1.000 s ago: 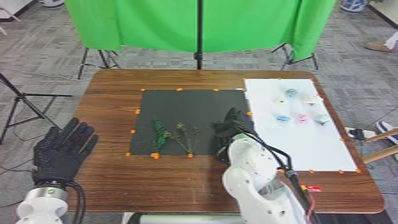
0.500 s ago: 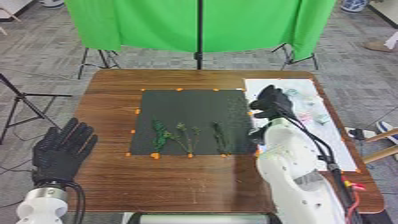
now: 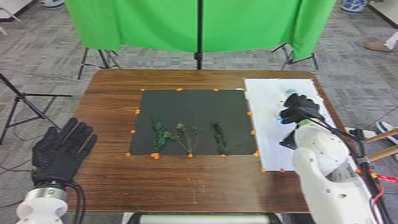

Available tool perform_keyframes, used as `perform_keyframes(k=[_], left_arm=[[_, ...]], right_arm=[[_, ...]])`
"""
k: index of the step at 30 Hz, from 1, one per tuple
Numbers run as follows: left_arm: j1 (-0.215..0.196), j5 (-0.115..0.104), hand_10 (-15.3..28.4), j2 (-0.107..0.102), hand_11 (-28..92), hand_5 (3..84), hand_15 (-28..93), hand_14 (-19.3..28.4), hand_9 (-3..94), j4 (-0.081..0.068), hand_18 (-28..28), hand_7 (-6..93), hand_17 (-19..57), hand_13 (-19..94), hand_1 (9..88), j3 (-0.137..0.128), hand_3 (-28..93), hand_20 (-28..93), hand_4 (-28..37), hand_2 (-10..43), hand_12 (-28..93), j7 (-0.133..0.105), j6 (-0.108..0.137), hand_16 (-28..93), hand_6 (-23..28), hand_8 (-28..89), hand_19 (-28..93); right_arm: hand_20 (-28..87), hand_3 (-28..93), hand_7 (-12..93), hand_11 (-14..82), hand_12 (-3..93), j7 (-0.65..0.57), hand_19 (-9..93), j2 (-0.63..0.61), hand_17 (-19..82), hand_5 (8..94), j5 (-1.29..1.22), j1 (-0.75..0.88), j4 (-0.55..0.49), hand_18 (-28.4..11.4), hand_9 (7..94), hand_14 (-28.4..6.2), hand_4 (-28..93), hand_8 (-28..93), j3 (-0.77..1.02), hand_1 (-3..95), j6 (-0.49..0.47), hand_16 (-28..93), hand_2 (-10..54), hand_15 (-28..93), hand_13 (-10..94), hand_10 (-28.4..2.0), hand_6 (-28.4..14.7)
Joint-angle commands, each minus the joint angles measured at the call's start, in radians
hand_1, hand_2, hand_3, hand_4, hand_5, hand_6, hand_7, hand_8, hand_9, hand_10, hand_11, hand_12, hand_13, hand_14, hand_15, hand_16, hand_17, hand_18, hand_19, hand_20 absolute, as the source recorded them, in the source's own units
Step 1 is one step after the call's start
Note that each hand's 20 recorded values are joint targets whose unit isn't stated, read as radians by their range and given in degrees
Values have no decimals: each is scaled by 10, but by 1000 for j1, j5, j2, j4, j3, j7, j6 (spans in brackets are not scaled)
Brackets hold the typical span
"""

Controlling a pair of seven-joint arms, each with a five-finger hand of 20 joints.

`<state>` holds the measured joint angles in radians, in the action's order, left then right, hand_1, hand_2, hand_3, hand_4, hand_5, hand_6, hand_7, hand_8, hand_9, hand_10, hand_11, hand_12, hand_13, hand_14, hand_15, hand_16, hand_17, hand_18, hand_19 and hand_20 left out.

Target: Arrange flowers

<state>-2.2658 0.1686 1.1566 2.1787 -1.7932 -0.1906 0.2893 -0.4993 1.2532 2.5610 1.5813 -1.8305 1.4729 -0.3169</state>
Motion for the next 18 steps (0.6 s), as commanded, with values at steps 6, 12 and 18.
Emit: perform_keyframes(k=[6,12,18], left_arm=[[-21,1,147,15,238,486,441,155,449,2,139,125,-12,353,316,6,746,160,-274,134,126,6,-6,-64,90,-87,319],[-31,1,147,18,237,487,441,156,449,6,139,124,-13,352,315,1,747,160,-275,133,126,1,-9,-64,90,-87,320],[-30,4,147,19,236,487,440,154,449,5,139,124,-13,352,315,-2,746,160,-276,133,126,5,-7,-63,91,-88,318]], right_arm=[[384,762,207,178,178,-43,805,26,276,566,73,31,79,-221,560,-114,-283,-126,-52,617,19,276,-95,464,498,-152,-32],[415,660,361,148,439,-26,844,18,333,710,82,39,84,-217,787,-79,-283,78,-78,672,177,417,-95,509,651,-114,-14],[416,675,383,151,463,33,854,5,347,731,61,10,23,-220,813,-77,-283,94,-136,666,319,429,-95,518,671,-108,-10]])
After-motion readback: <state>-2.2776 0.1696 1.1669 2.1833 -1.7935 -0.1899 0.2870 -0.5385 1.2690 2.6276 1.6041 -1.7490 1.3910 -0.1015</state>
